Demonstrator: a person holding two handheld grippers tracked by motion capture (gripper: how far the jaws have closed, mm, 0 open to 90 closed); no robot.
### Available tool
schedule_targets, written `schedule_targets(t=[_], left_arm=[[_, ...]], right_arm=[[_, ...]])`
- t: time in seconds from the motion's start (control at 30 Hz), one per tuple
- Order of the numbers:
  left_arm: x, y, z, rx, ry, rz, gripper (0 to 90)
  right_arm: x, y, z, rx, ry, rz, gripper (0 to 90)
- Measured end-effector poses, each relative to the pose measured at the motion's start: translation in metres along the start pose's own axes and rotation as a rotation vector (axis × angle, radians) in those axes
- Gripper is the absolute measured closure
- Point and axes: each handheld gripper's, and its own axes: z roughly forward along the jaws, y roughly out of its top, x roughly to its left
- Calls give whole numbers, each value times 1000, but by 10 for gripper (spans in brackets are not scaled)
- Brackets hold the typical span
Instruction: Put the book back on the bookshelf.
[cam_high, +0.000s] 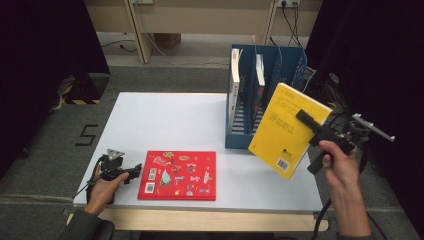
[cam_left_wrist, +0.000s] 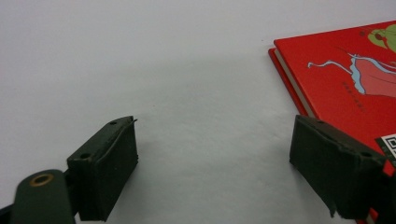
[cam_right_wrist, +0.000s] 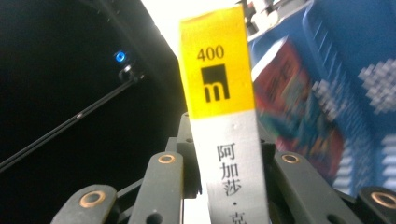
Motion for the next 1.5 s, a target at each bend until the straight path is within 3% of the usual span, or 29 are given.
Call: schedule_targets(t=[0.3,0.73,1.13,1.33,1.5], left_arm=[[2,-1,1,-9,-16,12,129],[2,-2,1,-9,-14,13,130],[2,-2,1,-12,-14,11,131],[2,-2,1,-11,-13,11,131],[2,-1,1,-11,-14,11,130]], right_arm=[[-15,40,15,-52,-92,6,734],[-34,59,65,-73,-172,28,732],[-28,73,125,-41,-243,-17,728],[-26,74,152,-24,-286,-32,724],[-24,69,174,10,-295,-60,717]])
